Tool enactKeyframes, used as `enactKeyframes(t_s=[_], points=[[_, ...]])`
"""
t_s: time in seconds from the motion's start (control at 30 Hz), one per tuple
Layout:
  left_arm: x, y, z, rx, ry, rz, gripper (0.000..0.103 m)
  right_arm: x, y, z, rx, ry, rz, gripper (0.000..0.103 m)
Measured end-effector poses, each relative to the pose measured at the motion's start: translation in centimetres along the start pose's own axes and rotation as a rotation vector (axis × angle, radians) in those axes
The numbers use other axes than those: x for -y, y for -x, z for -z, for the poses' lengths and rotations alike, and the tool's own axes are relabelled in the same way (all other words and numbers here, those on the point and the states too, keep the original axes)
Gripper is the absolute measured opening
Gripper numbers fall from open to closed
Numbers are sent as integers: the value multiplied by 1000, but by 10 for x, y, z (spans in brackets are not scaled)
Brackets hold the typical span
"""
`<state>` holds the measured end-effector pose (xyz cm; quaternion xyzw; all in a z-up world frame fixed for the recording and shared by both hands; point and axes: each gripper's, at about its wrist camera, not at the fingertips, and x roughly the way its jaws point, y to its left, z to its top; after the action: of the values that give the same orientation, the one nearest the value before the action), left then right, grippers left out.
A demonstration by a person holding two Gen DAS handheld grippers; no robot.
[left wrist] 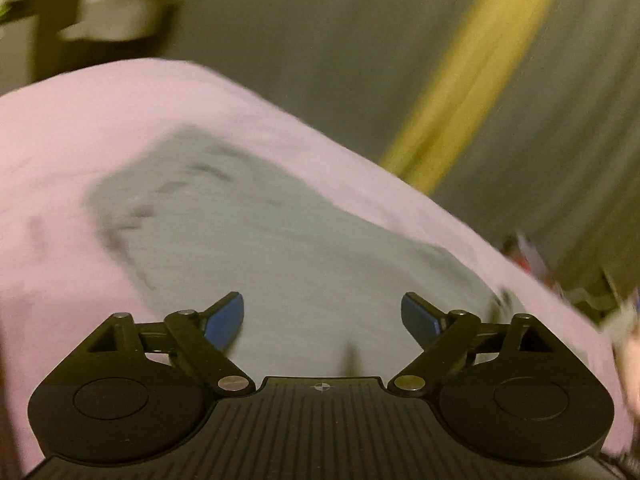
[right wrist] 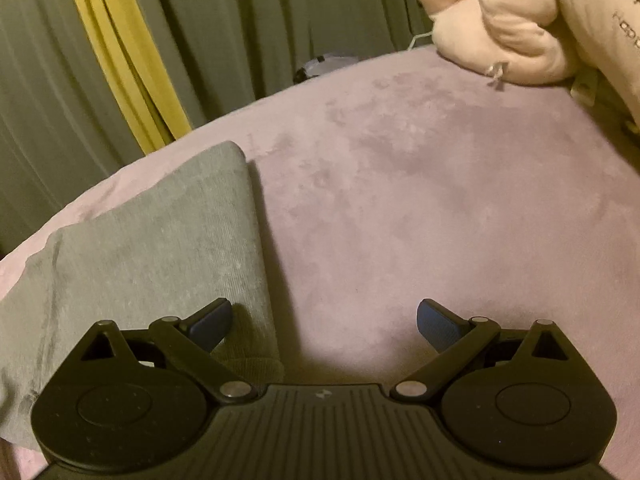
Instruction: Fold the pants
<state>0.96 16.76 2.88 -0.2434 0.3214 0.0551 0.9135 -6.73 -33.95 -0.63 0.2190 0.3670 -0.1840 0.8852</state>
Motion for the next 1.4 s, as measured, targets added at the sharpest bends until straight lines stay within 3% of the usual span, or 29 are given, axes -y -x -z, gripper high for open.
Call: enactKeyframes(t_s=[0.13, 0.27, 0.4, 0.47, 0.6, 0.73, 0.93, 1.0, 1.13, 1.23, 1.27, 1.3, 1.4], points=[[-44, -6, 0, -37, 121, -30, 91, -8, 5, 2, 28, 35, 26, 99], [-61, -23, 3, -52, 183, -21, 91, -44, 23, 12, 148, 250, 63, 99], [-75, -43, 5, -56, 257, -27, 91, -77, 33, 31, 237, 429, -17, 99], [-83, -49, 3, -50, 283, -5, 93, -88, 28, 38, 213, 472, -67, 99], [-91, -57, -6, -36, 299, 27, 95, -99, -1, 46, 57, 489, -79, 99], [-103, -69, -15, -16, 355, 45, 94, -99, -8, 46, 52, 478, -64, 99], [-122, -78, -25, -29, 463, 31, 72, -102, -10, 49, 52, 481, -61, 99], [-125, -81, -29, -58, 457, 29, 53, -101, -10, 49, 50, 479, -61, 99], [-124, -78, -32, -36, 440, 50, 35, -100, -9, 48, 49, 474, -64, 99], [-112, -78, -29, 17, 355, 18, 33, -100, -9, 49, 48, 476, -61, 99], [-111, -80, -28, 17, 350, 9, 38, -101, -9, 49, 48, 477, -59, 99], [-113, -84, -27, 2, 365, -2, 45, -101, -10, 49, 47, 476, -59, 99], [-115, -91, -29, -15, 427, 2, 44, -100, -9, 48, 47, 470, -63, 99]])
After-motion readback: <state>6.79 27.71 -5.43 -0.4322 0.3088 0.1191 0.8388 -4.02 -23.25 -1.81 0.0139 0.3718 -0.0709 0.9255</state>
